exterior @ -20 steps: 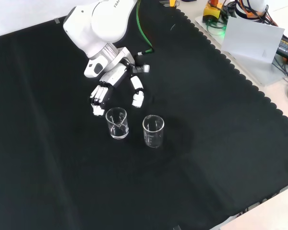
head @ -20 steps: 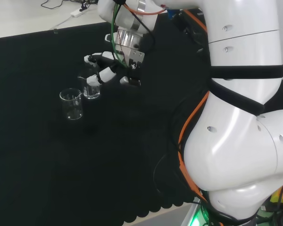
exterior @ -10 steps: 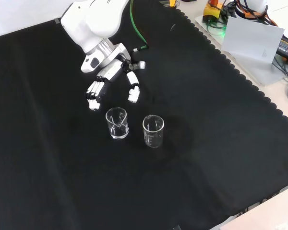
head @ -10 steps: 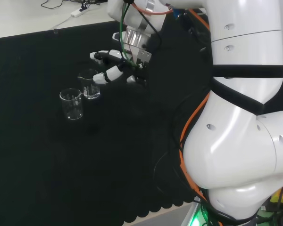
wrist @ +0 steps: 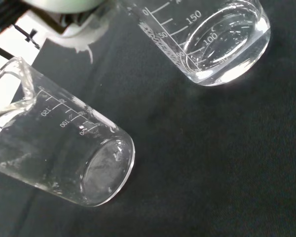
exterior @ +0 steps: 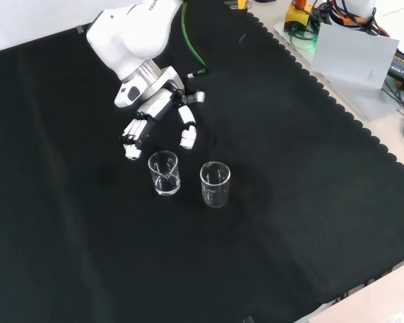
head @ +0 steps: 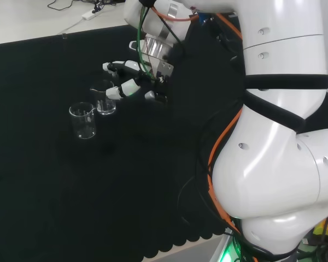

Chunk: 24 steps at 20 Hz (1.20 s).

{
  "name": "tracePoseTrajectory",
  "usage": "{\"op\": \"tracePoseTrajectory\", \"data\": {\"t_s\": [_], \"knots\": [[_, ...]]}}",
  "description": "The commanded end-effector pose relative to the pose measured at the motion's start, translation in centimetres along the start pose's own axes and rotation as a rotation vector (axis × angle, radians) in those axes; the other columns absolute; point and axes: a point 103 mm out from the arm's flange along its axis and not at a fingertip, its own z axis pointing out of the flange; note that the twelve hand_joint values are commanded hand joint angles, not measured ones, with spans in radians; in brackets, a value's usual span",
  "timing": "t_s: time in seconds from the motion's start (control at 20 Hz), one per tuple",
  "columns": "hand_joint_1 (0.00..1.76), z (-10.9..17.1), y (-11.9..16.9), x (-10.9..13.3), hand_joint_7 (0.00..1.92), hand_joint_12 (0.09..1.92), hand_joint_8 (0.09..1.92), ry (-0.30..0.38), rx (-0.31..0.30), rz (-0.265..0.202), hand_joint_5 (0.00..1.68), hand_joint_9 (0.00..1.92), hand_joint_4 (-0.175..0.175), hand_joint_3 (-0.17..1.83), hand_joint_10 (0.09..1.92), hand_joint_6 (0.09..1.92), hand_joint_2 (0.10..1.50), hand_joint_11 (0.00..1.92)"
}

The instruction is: Pick up the beaker on the right.

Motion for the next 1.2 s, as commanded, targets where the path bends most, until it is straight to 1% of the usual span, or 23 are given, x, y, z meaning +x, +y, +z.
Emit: {"op": "tracePoseTrajectory", "data": {"t_s": [0.05, 0.1, 0.15, 0.2, 0.35, 0.6, 0.75, 0.85, 1.0, 1.2], "knots": [[0.85, 0.7, 0.6, -0.6, 0.10, 1.03, 0.49, 0.037, -0.038, -0.019, 0.18, 0.20, -0.027, 0.66, 0.60, 0.09, 0.50, 0.00], [0.85, 0.8, 0.6, -0.8, 0.10, 1.03, 0.49, 0.044, -0.040, -0.026, 0.18, 0.21, -0.027, 0.66, 0.60, 0.09, 0.50, 0.00], [0.85, 1.7, 1.2, -0.3, 0.11, 1.03, 0.50, 0.031, -0.030, -0.032, 0.18, 0.21, -0.028, 0.66, 0.60, 0.09, 0.50, 0.00], [0.85, 1.8, 1.3, -0.5, 0.11, 1.03, 0.50, 0.036, -0.027, -0.037, 0.19, 0.21, -0.028, 0.66, 0.60, 0.09, 0.50, 0.00], [0.85, 1.5, 1.0, -1.2, 0.12, 1.03, 0.50, 0.052, -0.030, -0.041, 0.19, 0.22, -0.028, 0.66, 0.61, 0.09, 0.50, 0.00], [0.86, 2.2, 1.7, -1.0, 0.16, 1.05, 0.52, 0.071, -0.051, -0.049, 0.24, 0.25, -0.027, 0.66, 0.61, 0.09, 0.50, 0.00], [0.88, 2.6, 2.1, -0.9, 0.20, 1.08, 0.52, 0.098, -0.075, -0.052, 0.28, 0.27, -0.025, 0.66, 0.60, 0.09, 0.50, 0.00], [0.90, 2.7, 2.2, -1.1, 0.22, 1.09, 0.53, 0.114, -0.079, -0.057, 0.32, 0.29, -0.025, 0.66, 0.60, 0.09, 0.50, 0.00], [0.92, 3.2, 2.5, -1.1, 0.24, 1.10, 0.53, 0.119, -0.078, -0.060, 0.36, 0.30, -0.024, 0.67, 0.60, 0.09, 0.51, 0.00], [0.92, 3.8, 2.9, -1.1, 0.25, 1.11, 0.54, 0.140, -0.079, -0.065, 0.39, 0.31, -0.024, 0.68, 0.59, 0.09, 0.51, 0.00]]}}
